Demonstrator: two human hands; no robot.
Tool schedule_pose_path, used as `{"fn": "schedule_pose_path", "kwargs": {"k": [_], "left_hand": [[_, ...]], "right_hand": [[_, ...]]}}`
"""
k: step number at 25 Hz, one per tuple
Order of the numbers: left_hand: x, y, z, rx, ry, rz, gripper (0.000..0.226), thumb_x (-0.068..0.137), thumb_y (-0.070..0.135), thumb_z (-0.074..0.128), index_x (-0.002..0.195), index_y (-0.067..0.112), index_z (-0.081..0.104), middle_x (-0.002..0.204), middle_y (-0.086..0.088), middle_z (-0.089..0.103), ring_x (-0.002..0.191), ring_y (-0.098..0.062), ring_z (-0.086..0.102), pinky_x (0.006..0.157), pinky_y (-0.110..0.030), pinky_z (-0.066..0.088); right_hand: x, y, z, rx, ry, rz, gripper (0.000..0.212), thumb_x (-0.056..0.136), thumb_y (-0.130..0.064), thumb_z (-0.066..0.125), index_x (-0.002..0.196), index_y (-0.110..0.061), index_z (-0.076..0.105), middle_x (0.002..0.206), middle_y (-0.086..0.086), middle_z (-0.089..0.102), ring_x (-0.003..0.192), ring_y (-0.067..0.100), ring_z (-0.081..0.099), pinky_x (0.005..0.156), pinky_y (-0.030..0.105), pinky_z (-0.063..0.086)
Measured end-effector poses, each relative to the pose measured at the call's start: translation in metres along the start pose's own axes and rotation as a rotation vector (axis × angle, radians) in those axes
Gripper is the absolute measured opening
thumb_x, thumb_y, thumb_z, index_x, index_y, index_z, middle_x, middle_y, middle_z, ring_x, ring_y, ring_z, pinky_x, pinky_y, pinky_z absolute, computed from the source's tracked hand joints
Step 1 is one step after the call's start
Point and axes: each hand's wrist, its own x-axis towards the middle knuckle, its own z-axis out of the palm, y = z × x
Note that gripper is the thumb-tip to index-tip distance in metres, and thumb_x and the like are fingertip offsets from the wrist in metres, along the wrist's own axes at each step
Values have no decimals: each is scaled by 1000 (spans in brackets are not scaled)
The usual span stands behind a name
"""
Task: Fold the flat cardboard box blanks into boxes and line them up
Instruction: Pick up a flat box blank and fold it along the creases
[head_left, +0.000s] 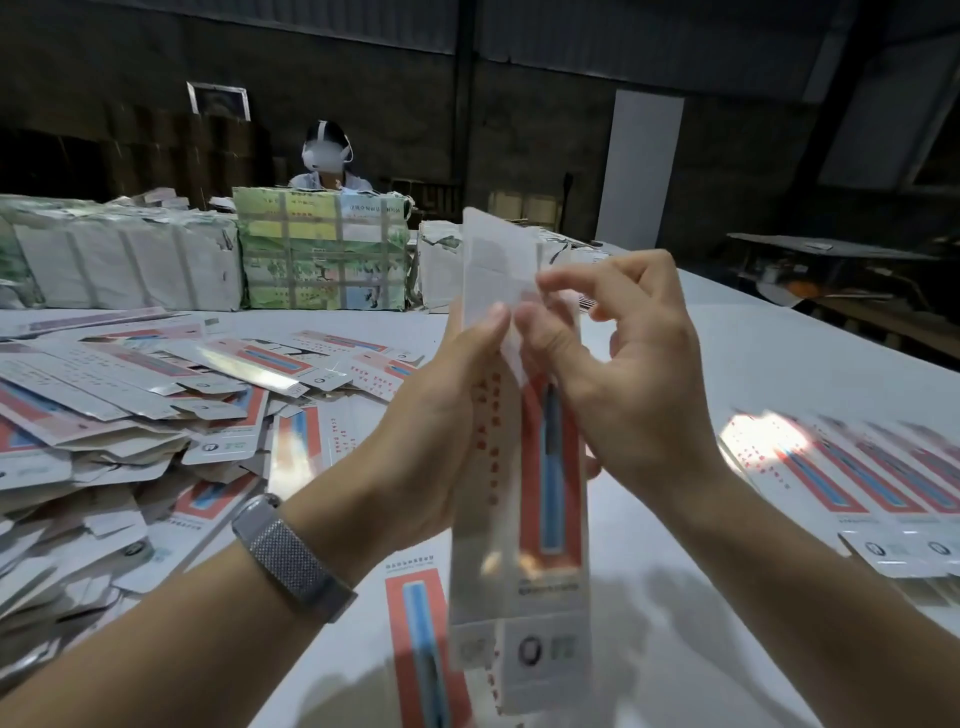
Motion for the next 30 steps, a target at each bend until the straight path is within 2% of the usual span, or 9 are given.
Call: {"fn": "schedule_pose_path", "kwargs": {"k": [4, 8, 10, 14, 19, 22, 25, 28, 30], "left_hand": [[0, 2, -3, 187, -138, -8, 70, 92, 68, 22, 119, 19, 65, 83, -1, 70, 72, -16, 67, 65, -30, 58], [2, 1, -5, 214, -144, -62, 79, 84, 71, 20, 122, 16, 63, 88, -4, 67, 77, -21, 64, 71, -35, 59], [2, 0, -7, 195, -169, -65, 81, 85, 71, 17, 116, 14, 65, 89, -6, 67, 78, -23, 63, 71, -36, 58], [2, -2, -9, 170, -181, -68, 79, 83, 72, 15, 88, 21, 75, 82, -7, 72, 71, -22, 68, 68, -32, 60], [4, -6, -18, 114, -200, -76, 86, 82, 77, 18, 102, 12, 70, 93, -12, 70, 78, -26, 67, 74, -38, 61], [5, -6, -22, 158, -172, -95, 89, 81, 82, 21, 105, 8, 64, 94, -13, 64, 78, -26, 64, 74, -37, 59], [5, -5, -19, 178, -111, -106, 87, 79, 85, 27, 96, 9, 65, 83, -10, 64, 69, -22, 62, 65, -33, 57], [4, -5, -14, 123, -92, -79, 86, 73, 87, 41, 95, 7, 63, 77, -8, 62, 62, -17, 58, 59, -30, 54], [5, -8, -15, 94, -84, -2, 91, 73, 84, 51, 113, 2, 60, 87, -16, 68, 73, -21, 65, 66, -31, 58]], "right_hand": [[11, -2, -10, 235, -133, 176, 33, 79, -62, 61, 80, -28, 60, 102, -3, 51, 100, 18, 59, 77, 40, 57], [11, -11, -16, 219, -169, 157, 37, 80, -65, 61, 78, -28, 63, 104, 1, 49, 98, 14, 54, 57, 15, 50], [9, -15, -15, 315, -159, 179, 36, 76, -58, 59, 76, -22, 63, 105, 6, 48, 98, 20, 56, 53, 16, 49], [4, -21, -6, 459, -90, 212, 43, 81, -49, 57, 75, -6, 57, 105, 5, 44, 101, 30, 58, 64, 22, 52], [14, -24, -8, 486, -216, 338, 54, 86, -45, 57, 90, 9, 60, 113, 9, 47, 86, 26, 63, 51, 33, 52], [18, -22, -11, 451, -289, 344, 53, 86, -46, 55, 87, 6, 65, 112, 7, 49, 100, 18, 58, 81, 27, 56], [18, -25, -8, 473, -255, 339, 43, 77, -54, 54, 75, -12, 65, 113, 10, 49, 112, 21, 55, 105, 38, 45], [10, -26, 2, 471, -100, 290, 42, 78, -60, 56, 85, -19, 64, 116, 9, 50, 114, 22, 56, 104, 41, 46], [1, -27, 9, 514, -45, 265, 36, 82, -61, 60, 100, -30, 59, 118, 7, 53, 112, 23, 57, 94, 41, 54]]}}
